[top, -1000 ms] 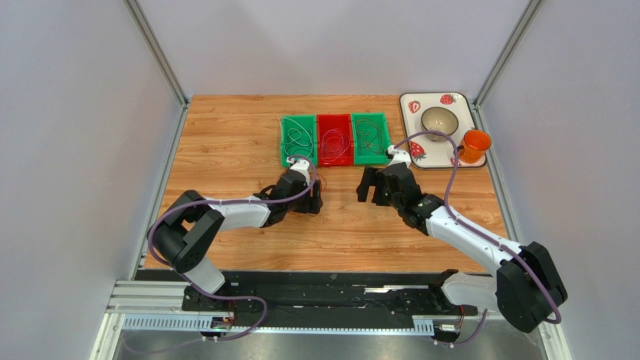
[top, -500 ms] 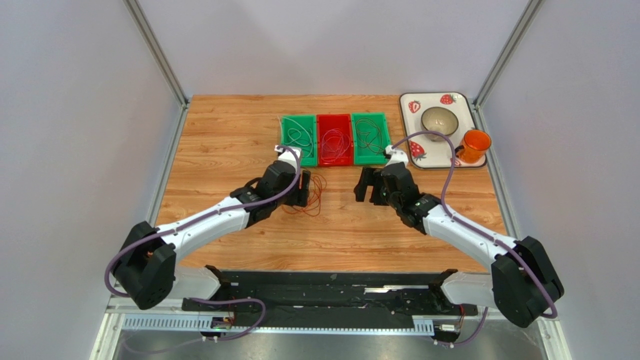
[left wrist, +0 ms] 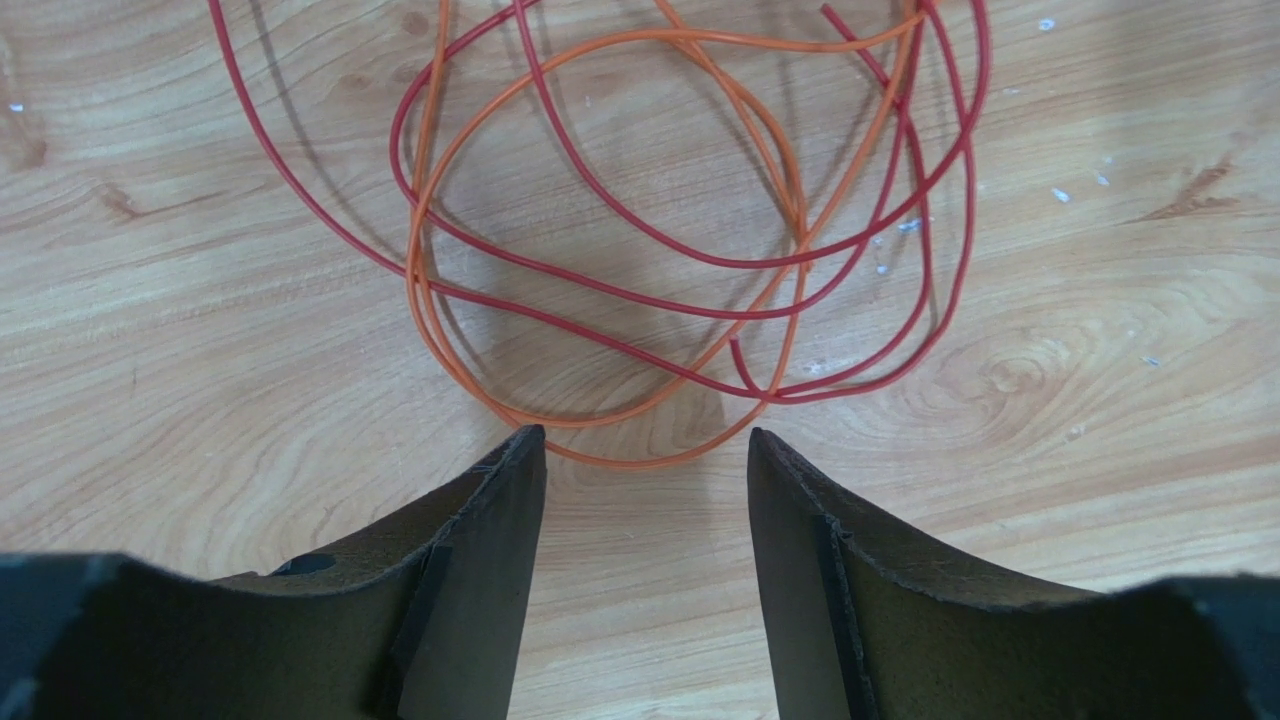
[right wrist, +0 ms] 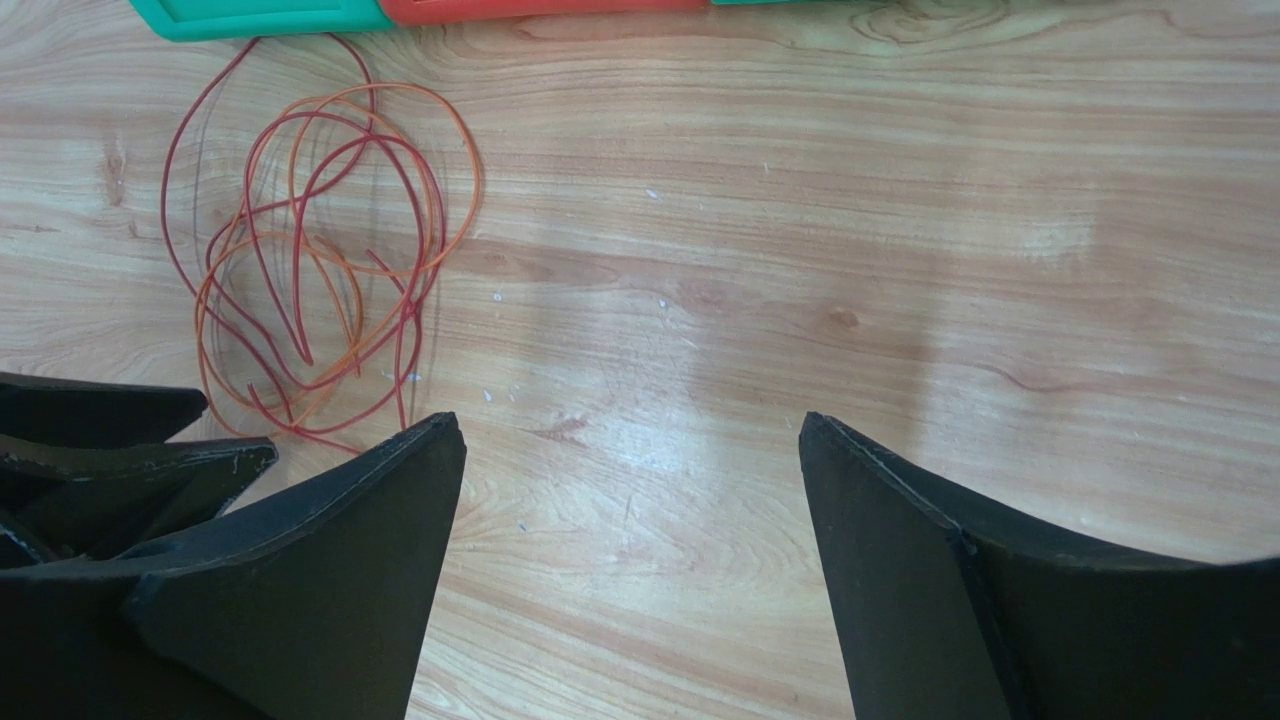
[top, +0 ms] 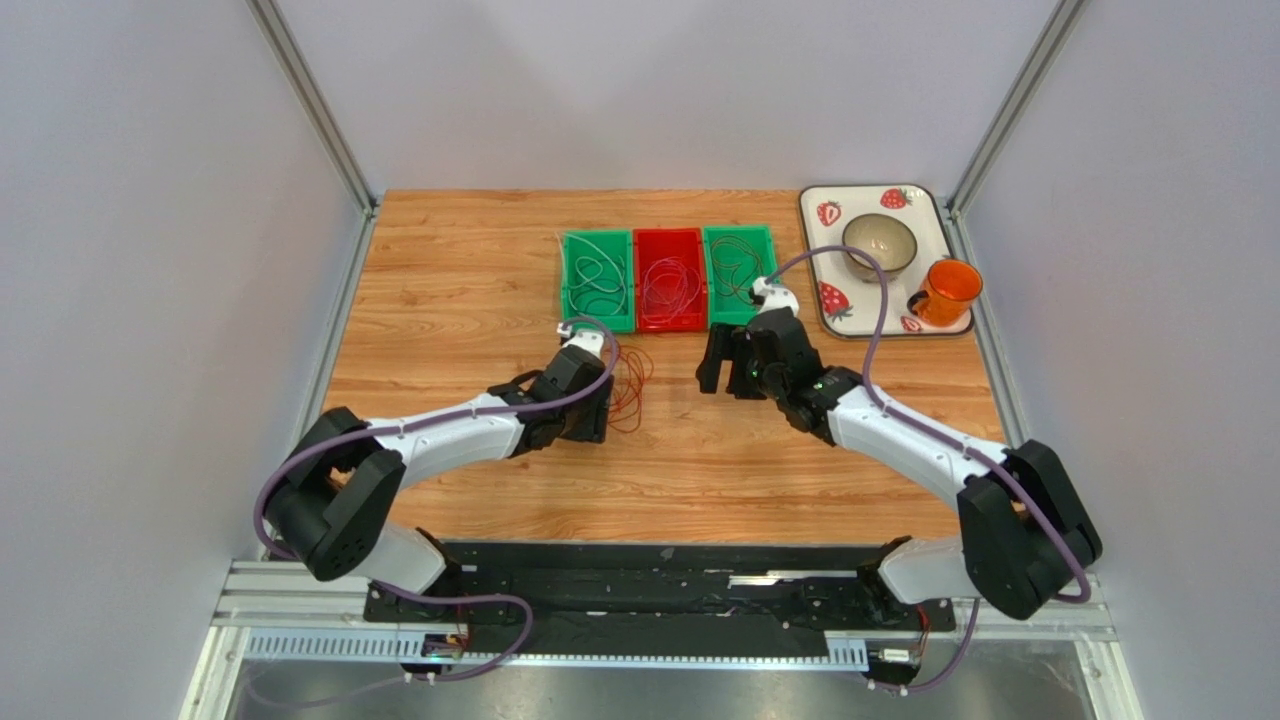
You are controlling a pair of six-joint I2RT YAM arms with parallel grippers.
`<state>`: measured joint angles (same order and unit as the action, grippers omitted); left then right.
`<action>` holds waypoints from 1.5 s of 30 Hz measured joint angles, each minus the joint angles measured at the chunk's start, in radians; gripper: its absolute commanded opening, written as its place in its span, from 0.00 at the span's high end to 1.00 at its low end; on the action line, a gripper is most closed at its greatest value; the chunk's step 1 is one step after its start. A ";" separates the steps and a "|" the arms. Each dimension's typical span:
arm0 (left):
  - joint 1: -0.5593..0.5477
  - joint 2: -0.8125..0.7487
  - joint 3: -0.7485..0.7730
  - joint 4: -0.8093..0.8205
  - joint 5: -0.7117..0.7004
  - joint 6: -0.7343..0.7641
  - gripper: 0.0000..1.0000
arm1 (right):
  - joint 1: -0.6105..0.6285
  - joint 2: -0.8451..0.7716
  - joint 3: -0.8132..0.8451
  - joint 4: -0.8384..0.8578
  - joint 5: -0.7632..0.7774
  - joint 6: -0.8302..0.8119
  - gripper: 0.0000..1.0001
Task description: Untangle the cables
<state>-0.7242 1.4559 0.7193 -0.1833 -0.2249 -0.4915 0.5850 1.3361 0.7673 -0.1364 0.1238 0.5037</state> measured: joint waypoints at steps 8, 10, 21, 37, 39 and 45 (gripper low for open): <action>0.000 -0.016 -0.008 -0.031 -0.121 -0.098 0.41 | 0.000 0.066 0.057 -0.047 -0.021 -0.005 0.14; 0.000 -0.049 -0.020 -0.039 -0.169 -0.129 0.41 | 0.000 0.068 0.057 -0.050 -0.022 -0.005 0.15; 0.015 0.051 0.088 -0.146 -0.328 -0.230 0.50 | 0.000 0.075 0.072 -0.063 -0.029 -0.007 0.15; 0.092 0.165 0.142 -0.172 -0.293 -0.285 0.84 | 0.000 0.084 0.073 -0.071 -0.032 -0.011 0.16; 0.091 0.165 0.140 -0.172 -0.284 -0.288 0.88 | 0.000 0.084 0.073 -0.072 -0.032 -0.011 0.16; 0.091 0.174 0.140 -0.160 -0.256 -0.288 1.00 | 0.000 0.084 0.073 -0.072 -0.032 -0.011 0.16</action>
<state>-0.6331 1.6295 0.8593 -0.3435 -0.4805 -0.7792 0.5850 1.4197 0.8406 -0.2089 0.0914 0.4927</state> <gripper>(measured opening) 0.013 0.844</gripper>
